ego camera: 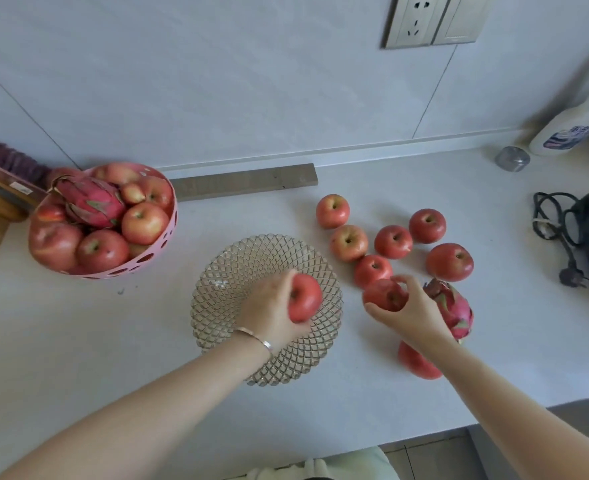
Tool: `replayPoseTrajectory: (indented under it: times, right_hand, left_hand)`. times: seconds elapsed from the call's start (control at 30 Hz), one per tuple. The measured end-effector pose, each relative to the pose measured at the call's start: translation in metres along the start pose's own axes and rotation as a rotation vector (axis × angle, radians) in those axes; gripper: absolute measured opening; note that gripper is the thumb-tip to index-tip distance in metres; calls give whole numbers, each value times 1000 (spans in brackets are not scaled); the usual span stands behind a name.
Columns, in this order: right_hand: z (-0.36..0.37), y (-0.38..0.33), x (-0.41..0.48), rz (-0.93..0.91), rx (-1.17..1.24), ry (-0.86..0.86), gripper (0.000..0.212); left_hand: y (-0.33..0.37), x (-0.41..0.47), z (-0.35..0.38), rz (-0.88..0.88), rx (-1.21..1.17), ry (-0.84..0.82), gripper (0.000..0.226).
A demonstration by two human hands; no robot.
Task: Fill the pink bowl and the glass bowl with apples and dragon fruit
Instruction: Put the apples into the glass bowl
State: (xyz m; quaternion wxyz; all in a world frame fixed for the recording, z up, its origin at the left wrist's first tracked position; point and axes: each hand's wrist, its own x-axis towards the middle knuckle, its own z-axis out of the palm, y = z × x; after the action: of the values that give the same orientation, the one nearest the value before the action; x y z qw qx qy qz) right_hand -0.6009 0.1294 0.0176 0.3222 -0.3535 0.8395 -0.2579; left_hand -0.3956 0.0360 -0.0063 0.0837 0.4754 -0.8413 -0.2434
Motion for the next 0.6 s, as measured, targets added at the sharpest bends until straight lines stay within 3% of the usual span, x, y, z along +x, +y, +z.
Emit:
replayPoseTrajectory:
  times: [0.13, 0.27, 0.5, 0.6]
  right_hand:
    - [21, -16, 6, -48, -66, -50, 68]
    - [31, -33, 13, -70, -66, -67, 68]
    - [53, -71, 35, -160, -73, -130, 69]
    - [73, -95, 49, -202, -82, -222, 71]
  left_hand:
    - [-50, 9, -11, -181, -53, -13, 78]
    - [-59, 6, 3, -157, -25, -126, 83]
    - [-58, 15, 10, -105, -33, -205, 87]
    - [-57, 6, 10, -170, -139, -186, 96]
